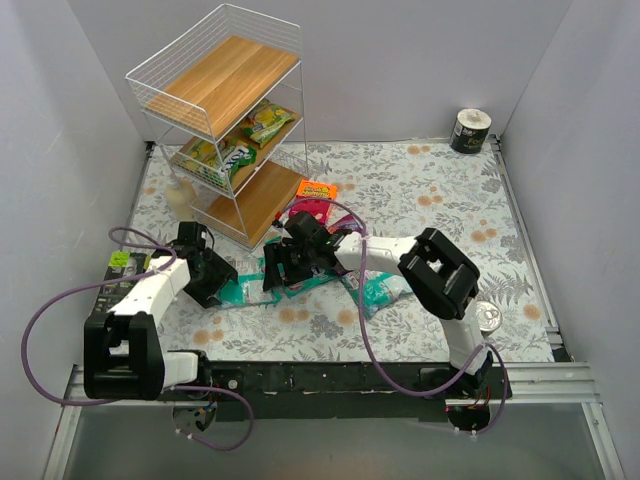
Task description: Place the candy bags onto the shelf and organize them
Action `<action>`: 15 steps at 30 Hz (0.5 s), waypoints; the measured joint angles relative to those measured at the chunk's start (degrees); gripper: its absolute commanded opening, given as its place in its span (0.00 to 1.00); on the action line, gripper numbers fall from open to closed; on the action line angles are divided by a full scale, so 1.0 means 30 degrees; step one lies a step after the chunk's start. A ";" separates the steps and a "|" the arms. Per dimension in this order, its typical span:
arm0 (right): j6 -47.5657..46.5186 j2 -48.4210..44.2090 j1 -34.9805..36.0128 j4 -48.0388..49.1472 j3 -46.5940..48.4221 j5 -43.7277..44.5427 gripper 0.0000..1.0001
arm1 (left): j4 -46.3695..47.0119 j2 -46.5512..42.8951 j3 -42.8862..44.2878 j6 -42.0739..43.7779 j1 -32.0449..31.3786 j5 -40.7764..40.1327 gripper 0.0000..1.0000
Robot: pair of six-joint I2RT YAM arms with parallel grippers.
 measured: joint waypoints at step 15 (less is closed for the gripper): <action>0.1872 0.2448 -0.0189 0.1392 0.1909 -0.1180 0.51 | 0.0947 0.0823 -0.0838 0.0124 0.0393 0.1617 0.40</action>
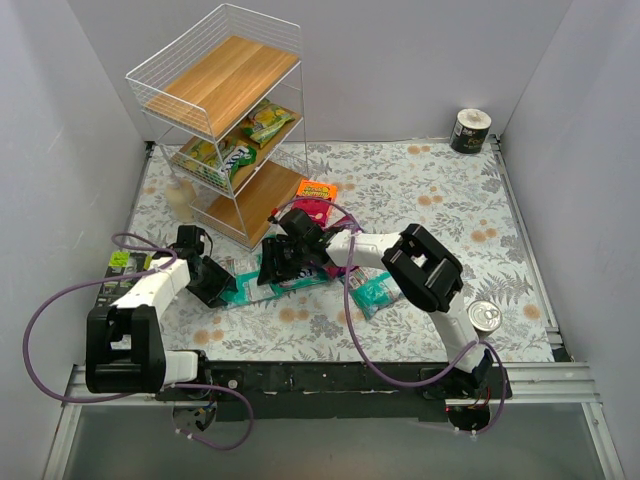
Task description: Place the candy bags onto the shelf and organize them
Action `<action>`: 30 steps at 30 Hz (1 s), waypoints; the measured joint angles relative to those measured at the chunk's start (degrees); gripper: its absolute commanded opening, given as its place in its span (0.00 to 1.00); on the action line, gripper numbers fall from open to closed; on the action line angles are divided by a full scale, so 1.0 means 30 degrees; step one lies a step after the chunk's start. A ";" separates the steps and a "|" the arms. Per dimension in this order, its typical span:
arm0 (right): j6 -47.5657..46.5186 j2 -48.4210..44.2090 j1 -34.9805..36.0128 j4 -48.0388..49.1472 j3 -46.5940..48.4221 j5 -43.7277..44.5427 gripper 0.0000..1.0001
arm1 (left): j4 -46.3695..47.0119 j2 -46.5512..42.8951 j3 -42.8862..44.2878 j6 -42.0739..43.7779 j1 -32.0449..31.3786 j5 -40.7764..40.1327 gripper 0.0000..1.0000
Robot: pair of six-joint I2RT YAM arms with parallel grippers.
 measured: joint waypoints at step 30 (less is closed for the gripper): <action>-0.0539 -0.6484 -0.1348 -0.2397 -0.0415 0.0000 0.01 | -0.2820 -0.4408 0.5093 0.1035 0.0015 -0.3293 0.97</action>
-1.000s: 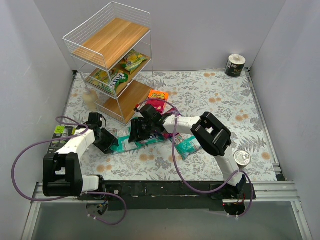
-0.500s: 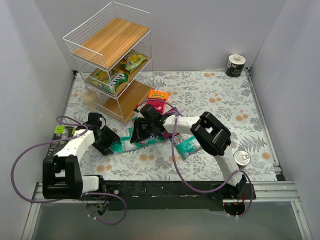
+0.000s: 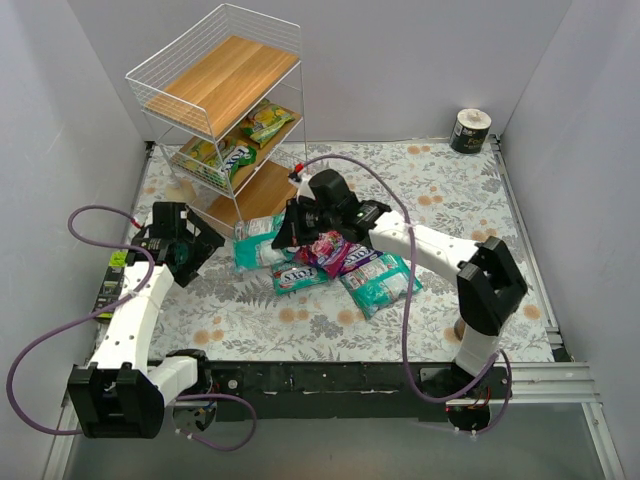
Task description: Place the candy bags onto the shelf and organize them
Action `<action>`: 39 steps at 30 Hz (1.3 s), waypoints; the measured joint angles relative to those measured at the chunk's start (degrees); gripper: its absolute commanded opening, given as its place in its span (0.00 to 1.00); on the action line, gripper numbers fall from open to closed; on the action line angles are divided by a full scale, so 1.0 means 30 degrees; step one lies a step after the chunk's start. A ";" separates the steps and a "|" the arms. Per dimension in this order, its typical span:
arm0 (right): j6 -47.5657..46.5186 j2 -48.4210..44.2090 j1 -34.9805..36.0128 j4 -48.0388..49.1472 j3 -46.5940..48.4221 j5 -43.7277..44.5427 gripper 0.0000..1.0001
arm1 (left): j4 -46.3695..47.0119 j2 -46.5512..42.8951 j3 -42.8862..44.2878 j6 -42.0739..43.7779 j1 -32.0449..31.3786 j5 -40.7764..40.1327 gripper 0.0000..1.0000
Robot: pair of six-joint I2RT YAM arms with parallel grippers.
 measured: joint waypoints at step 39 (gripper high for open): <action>0.2637 0.3738 -0.3490 0.3781 0.3905 0.1639 0.01 | -0.1610 0.0634 -0.2062 -0.1100 0.0000 0.0889 0.98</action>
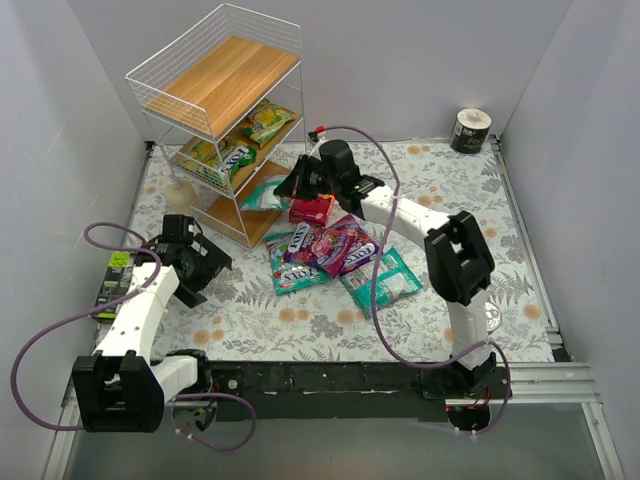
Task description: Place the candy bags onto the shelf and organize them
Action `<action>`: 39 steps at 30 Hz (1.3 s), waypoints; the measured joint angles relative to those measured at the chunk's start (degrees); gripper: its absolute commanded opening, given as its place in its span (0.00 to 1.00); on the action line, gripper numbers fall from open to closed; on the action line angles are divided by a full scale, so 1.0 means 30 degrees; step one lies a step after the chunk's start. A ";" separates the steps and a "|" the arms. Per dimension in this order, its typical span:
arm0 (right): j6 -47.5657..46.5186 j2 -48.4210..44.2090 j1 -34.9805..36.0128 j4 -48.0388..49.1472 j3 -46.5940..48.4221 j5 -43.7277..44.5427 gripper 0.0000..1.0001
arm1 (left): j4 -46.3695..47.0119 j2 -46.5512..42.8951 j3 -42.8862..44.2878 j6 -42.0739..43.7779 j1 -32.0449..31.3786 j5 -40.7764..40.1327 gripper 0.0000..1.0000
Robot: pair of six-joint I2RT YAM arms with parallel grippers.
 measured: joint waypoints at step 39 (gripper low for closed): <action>0.7359 0.9697 0.2324 0.3716 0.4750 0.1661 0.06 | -0.1836 0.0313 0.1209 -0.0168 0.0000 -0.0882 0.98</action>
